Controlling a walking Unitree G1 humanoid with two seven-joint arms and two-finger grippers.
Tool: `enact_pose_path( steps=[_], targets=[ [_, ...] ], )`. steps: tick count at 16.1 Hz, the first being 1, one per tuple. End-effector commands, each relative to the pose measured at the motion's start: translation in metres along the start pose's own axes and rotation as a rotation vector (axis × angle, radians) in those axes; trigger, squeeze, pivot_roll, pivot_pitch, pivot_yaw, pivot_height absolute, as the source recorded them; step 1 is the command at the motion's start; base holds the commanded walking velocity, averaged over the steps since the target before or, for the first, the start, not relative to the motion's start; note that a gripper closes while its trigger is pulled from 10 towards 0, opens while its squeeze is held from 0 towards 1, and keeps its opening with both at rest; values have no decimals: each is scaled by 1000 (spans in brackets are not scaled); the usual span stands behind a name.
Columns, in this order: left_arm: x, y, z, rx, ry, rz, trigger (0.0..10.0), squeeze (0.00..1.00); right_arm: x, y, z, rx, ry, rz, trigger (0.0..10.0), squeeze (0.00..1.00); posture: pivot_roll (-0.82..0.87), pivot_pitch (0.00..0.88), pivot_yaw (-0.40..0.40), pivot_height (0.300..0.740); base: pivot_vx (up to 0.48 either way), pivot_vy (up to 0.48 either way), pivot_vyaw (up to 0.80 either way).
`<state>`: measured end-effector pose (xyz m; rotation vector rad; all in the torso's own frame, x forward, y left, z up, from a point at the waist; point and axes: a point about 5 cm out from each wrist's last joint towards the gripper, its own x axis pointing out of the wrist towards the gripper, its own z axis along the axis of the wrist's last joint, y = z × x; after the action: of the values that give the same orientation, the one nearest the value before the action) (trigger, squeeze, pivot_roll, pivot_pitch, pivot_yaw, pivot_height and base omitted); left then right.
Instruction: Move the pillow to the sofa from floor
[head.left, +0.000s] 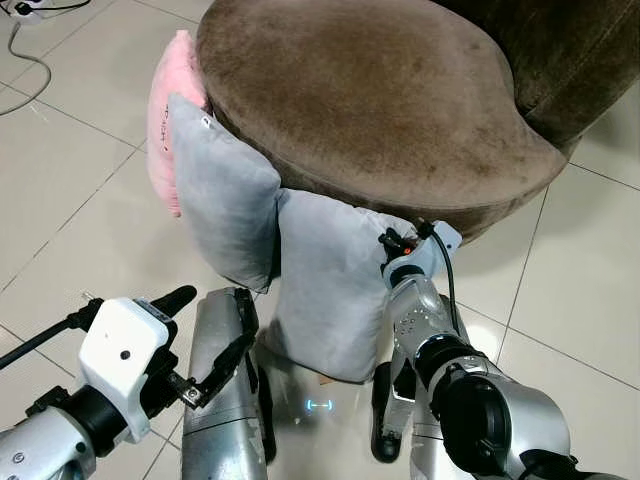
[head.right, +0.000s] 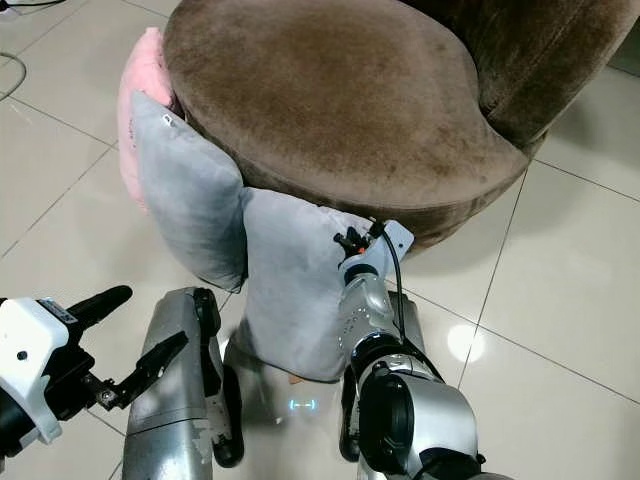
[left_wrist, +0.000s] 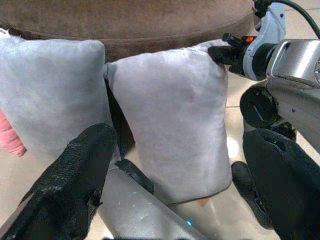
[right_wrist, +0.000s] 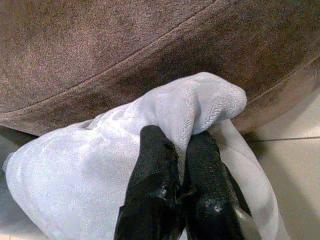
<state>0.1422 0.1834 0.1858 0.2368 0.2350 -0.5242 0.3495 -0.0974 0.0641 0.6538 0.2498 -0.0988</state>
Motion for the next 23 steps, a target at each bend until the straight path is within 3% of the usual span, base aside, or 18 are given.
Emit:
enact_pose_path(
  steps=[1, 7, 10, 12, 14, 16, 18, 20, 21, 22, 23],
  targets=[
    [-5, -3, 2, 13, 4, -1, 10000, 0, -3, -3, -6, -10, 17, -7, 0, 0, 339, 297, 17, 458, 0, 0, 0],
    [-4, -6, -1, -3, 8, 6, 10000, 0, -3, -1, -6, 5, 6, 18, 0, 0, 324, 281, 0, 458, 0, 0, 0],
    [-12, -17, -10, -55, 21, 16, 10000, 0, -5, 8, -2, 35, -38, 179, 0, 0, 311, 247, -25, 458, 0, 0, 0],
    [-22, -27, -22, -89, 71, 30, 10000, 0, -19, 12, 3, 54, -132, 301, 0, 0, 275, 202, -58, 458, 0, 0, 0],
    [-23, -27, -29, -102, 99, 60, 10000, 0, -34, 13, 10, 108, -180, 313, 0, 0, 251, 184, -79, 458, 0, 0, 0],
    [-21, -23, -34, -119, 84, 121, 10000, 0, -62, 35, 25, 156, -215, 384, 0, 0, 217, 148, -110, 458, 0, 0, 0],
    [-18, -22, -38, -123, 70, 140, 10000, 0, -70, 47, 31, 155, -217, 442, 0, 0, 198, 130, -120, 458, 0, 0, 0],
    [-3, -19, -47, -122, 44, 180, 10000, 0, -82, 73, 61, 153, -238, 503, 0, 0, 164, 82, -125, 458, 0, 0, 0],
    [0, -16, -49, -113, 39, 207, 10000, 0, -86, 81, 75, 95, -263, 536, 8078, 0, 144, 37, -116, 458, 0, 0, 0],
    [6, -12, -52, -113, 34, 233, 10000, 0, -86, 83, 79, 11, -255, 565, 10000, 0, 129, 8, -106, 458, 0, 0, 0],
    [15, -9, -56, -120, 26, 243, 10000, 0, -80, 73, 73, -44, -212, 530, 10000, 0, 111, 0, -91, 458, 0, 0, 0]
  ],
)
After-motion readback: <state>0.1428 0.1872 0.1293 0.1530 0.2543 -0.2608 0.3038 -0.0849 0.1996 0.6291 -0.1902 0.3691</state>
